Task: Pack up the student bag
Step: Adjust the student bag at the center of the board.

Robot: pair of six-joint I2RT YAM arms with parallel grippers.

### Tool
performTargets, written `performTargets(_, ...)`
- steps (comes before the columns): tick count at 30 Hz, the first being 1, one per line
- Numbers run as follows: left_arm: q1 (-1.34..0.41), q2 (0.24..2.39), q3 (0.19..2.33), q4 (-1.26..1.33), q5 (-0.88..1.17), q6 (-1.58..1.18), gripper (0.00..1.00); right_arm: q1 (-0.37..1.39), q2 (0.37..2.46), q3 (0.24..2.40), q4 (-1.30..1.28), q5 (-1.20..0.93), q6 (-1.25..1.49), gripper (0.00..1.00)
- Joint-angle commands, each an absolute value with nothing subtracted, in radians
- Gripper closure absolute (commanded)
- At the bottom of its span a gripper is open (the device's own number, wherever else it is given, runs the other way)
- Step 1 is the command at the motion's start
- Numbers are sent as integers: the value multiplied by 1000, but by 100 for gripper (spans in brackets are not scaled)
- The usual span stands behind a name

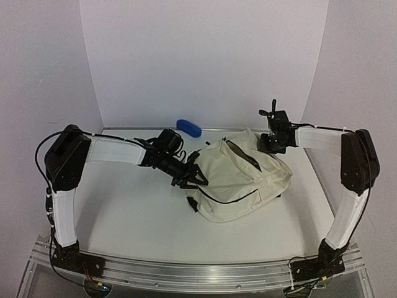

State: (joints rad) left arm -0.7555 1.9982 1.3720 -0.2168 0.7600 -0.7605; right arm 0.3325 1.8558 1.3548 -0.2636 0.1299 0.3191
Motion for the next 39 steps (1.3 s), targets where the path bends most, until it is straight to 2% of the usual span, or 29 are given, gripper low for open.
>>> performTargets(1, -754, 2074, 1530, -99, 807, -773, 51, 303, 1966, 1599, -162, 275, 261, 86)
performTargets(3, -753, 2057, 1530, -102, 784, -764, 40, 304, 1964, 1645, -180, 256, 255, 52)
performTargets(6, -737, 1993, 1476, -132, 745, -737, 32, 304, 1887, 1602, -199, 273, 264, 18)
performTargets(8, -711, 1943, 1421, -139, 736, -737, 29, 303, 1816, 1534, -224, 303, 292, 8)
performTargets(10, -680, 1893, 1361, -147, 726, -738, 28, 303, 1722, 1451, -266, 315, 346, 2)
performTargets(17, -578, 1812, 1327, -192, 684, -694, 21, 290, 1388, 1088, -355, 239, 596, 2)
performTargets(22, -568, 1934, 1470, -228, 702, -660, 20, 290, 1202, 858, -292, 40, 824, 2)
performTargets(27, -568, 2055, 1578, -245, 722, -646, 19, 292, 1175, 717, -208, -31, 901, 2)
performTargets(32, -572, 2113, 1614, -287, 700, -626, 19, 291, 1267, 653, -40, -101, 914, 2)
performTargets(34, -574, 2128, 1620, -288, 701, -623, 23, 291, 1326, 633, 54, -129, 927, 3)
performTargets(36, -581, 2147, 1621, -264, 714, -632, 37, 292, 1398, 621, 171, -161, 943, 8)
performTargets(39, -594, 2178, 1623, -206, 750, -662, 60, 301, 1497, 644, 282, -162, 943, 20)
